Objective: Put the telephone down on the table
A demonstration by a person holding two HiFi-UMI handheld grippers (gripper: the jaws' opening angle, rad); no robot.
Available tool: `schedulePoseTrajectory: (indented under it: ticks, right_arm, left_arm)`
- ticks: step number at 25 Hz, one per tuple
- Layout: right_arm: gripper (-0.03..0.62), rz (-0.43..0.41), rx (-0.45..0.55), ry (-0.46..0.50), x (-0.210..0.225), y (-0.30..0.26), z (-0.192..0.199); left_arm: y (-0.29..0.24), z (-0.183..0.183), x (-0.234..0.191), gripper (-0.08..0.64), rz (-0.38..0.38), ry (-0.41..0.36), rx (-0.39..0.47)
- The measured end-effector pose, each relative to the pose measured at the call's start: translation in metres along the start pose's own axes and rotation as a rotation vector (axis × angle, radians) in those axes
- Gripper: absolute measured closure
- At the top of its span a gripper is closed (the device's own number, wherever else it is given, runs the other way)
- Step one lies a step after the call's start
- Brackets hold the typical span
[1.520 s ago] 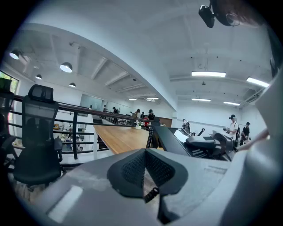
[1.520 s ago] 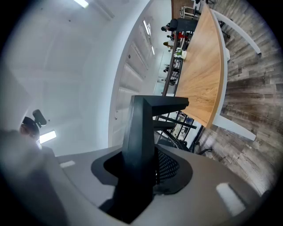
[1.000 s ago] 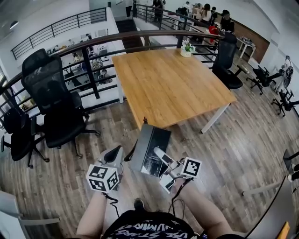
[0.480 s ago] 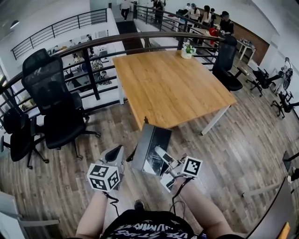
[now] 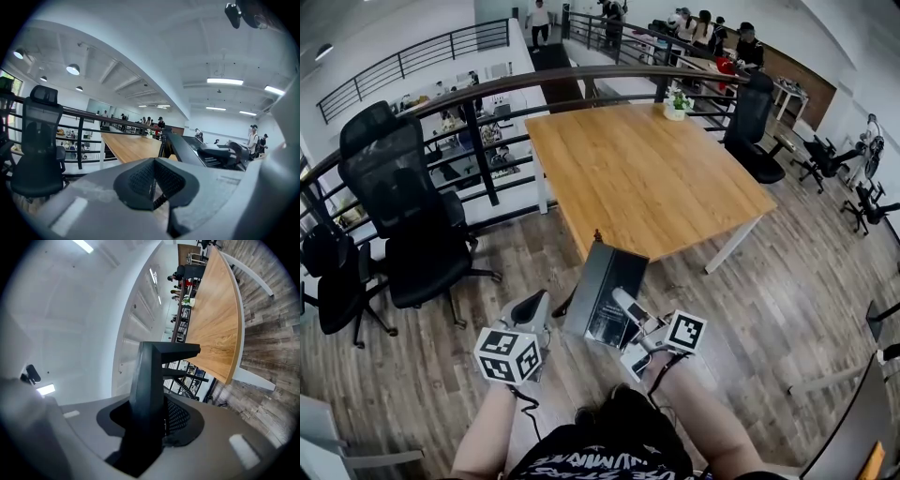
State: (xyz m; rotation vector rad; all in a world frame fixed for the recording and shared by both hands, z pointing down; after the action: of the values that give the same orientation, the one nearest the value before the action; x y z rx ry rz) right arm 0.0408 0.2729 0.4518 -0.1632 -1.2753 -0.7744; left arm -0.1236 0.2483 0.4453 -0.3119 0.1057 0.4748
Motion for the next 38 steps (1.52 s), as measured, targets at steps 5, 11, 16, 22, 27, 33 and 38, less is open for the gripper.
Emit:
schedulePoseTrajectory:
  ticks: [5, 11, 16, 22, 27, 33, 38]
  right_arm:
    - [0.430, 0.008, 0.002, -0.026, 0.017, -0.020, -0.010]
    - [0.430, -0.006, -0.021, -0.064, 0.049, -0.045, -0.033]
    - [0.430, -0.032, -0.042, -0.092, 0.077, -0.079, -0.069]
    - [0.430, -0.033, -0.083, -0.105, 0.110, -0.117, -0.121]
    - [0.430, -0.035, -0.115, -0.129, 0.135, -0.146, -0.163]
    - [0.430, -0.058, -0.164, -0.146, 0.160, -0.177, -0.204]
    - [0.430, -0.069, -0.206, -0.179, 0.177, -0.207, -0.229]
  left_arm:
    - [-0.021, -0.001, -0.011, 0.558, 0.000, 0.007, -0.016]
    - [-0.058, -0.002, -0.029, 0.558, -0.035, 0.008, -0.030]
    - [-0.105, -0.015, -0.042, 0.558, -0.059, 0.005, -0.034]
    - [-0.167, -0.034, -0.049, 0.558, -0.101, 0.011, -0.044]
    - [-0.216, -0.053, -0.052, 0.558, -0.134, 0.000, -0.043]
    - [-0.268, -0.074, -0.050, 0.558, -0.171, 0.013, -0.036]
    - [-0.300, -0.083, -0.060, 0.558, -0.224, 0.045, -0.036]
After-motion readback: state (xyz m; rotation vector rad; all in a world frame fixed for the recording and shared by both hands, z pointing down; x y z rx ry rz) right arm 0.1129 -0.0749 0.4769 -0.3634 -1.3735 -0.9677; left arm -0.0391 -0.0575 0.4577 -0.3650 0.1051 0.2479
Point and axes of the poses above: the fingertips, and each gripper's own axes: y backward along the fingers, x to its right, z out of its underside, the point moved 1 cm from there along y, backward along the fingers, and after that the axes turned 13 degrees about -z, right-handed, at the moved point
